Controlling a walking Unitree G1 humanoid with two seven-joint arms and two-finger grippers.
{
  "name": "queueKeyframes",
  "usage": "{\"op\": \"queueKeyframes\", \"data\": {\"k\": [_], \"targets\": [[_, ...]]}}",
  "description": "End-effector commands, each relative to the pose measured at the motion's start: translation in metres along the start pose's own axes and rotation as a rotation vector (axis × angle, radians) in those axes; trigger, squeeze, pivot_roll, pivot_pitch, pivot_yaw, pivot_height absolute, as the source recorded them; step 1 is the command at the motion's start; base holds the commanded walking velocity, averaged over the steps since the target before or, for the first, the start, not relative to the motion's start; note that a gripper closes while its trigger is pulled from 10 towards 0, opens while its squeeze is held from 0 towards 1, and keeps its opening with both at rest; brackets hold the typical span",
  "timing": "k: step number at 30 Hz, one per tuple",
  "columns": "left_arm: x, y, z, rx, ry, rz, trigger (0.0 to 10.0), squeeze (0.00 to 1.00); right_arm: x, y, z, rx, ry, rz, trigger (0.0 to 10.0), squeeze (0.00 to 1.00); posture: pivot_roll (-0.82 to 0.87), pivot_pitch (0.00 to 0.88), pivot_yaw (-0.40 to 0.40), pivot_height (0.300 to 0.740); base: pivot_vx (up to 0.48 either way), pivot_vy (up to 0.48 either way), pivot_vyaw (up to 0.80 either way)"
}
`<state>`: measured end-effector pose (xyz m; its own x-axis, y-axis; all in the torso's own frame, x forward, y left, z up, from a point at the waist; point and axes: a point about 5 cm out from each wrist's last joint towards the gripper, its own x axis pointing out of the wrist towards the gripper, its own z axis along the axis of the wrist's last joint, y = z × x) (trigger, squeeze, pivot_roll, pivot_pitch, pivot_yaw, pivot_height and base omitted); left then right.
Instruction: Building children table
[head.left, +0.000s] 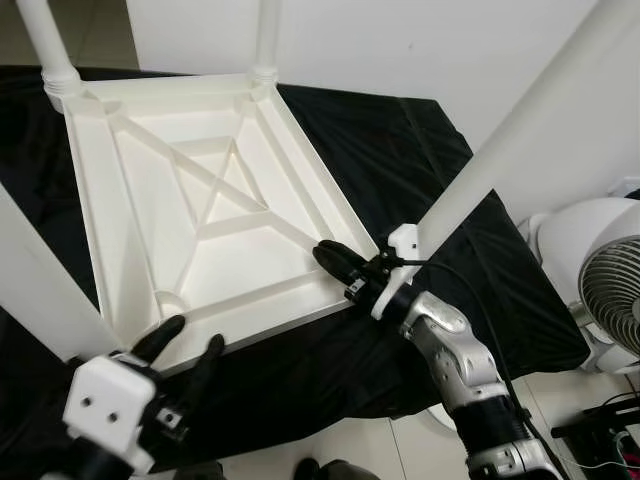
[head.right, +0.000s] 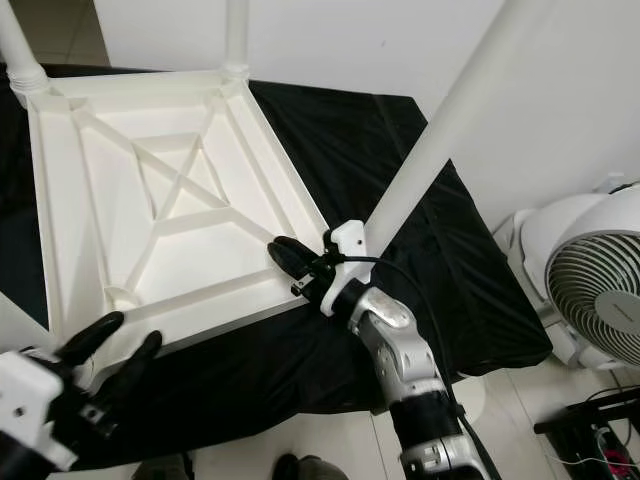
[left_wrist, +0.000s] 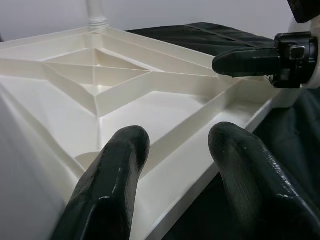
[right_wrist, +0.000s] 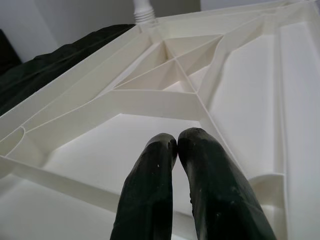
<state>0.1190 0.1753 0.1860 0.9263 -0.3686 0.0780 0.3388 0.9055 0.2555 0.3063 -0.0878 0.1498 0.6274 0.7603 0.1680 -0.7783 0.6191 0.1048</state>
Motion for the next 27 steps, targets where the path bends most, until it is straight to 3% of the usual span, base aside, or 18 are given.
{"op": "queueKeyframes", "data": {"k": [1, 7, 9, 13, 14, 15, 18, 22, 25, 27], "targets": [[-0.007, 0.002, 0.007, -0.004, -0.021, 0.065, 10.0, 0.0, 0.002, -0.004, -0.007, -0.002, 0.027, 0.011, 10.0, 0.0, 0.39, 0.156, -0.186, 0.74, 0.0, 0.0, 0.0], [-0.024, 0.01, 0.002, -0.054, 0.015, 0.122, 10.0, 0.0, 0.013, -0.003, -0.011, -0.001, 0.037, 0.047, 10.0, 0.0, 0.41, 0.161, -0.192, 0.74, 0.0, 0.0, 0.0], [-0.043, 0.023, -0.006, -0.073, 0.071, 0.172, 10.0, 0.0, 0.016, -0.004, -0.014, 0.0, 0.051, 0.063, 10.0, 0.0, 0.42, 0.165, -0.195, 0.74, 0.0, 0.0, 0.0], [-0.052, 0.028, -0.008, -0.101, 0.101, 0.176, 10.0, 0.0, 0.017, -0.005, -0.017, 0.0, 0.058, 0.068, 10.0, 0.0, 0.43, 0.166, -0.194, 0.74, 0.0, 0.0, 0.0], [-0.067, 0.034, -0.016, -0.158, 0.158, 0.183, 10.0, 0.0, 0.02, -0.007, -0.02, -0.002, 0.062, 0.077, 10.0, 0.0, 0.44, 0.165, -0.193, 0.74, 0.0, 0.0, 0.0], [-0.071, 0.036, -0.018, -0.171, 0.171, 0.187, 10.0, 0.0, 0.021, -0.007, -0.021, -0.002, 0.063, 0.08, 10.0, 0.0, 0.44, 0.165, -0.193, 0.74, 0.0, 0.0, 0.0], [-0.085, 0.046, -0.024, -0.168, 0.203, 0.243, 10.0, 0.0, 0.023, -0.007, -0.022, -0.007, 0.063, 0.089, 10.0, 0.0, 0.44, 0.164, -0.191, 0.74, 0.0, 0.0, 0.0], [-0.112, 0.07, -0.031, -0.162, 0.226, 0.361, 10.0, 0.0, 0.028, -0.007, -0.023, -0.008, 0.057, 0.097, 10.0, 0.0, 0.44, 0.156, -0.186, 0.74, 0.0, 0.0, 0.0], [-0.118, 0.078, -0.034, -0.154, 0.24, 0.392, 10.0, 0.0, 0.029, -0.007, -0.024, -0.008, 0.054, 0.098, 10.0, 0.0, 0.44, 0.154, -0.186, 0.74, 0.0, 0.0, 0.0], [-0.117, 0.098, -0.036, -0.106, 0.232, 0.464, 10.0, 0.0, 0.033, -0.006, -0.023, -0.009, 0.04, 0.099, 10.0, 0.0, 0.44, 0.152, -0.187, 0.74, 0.0, 0.0, 0.0]]}}
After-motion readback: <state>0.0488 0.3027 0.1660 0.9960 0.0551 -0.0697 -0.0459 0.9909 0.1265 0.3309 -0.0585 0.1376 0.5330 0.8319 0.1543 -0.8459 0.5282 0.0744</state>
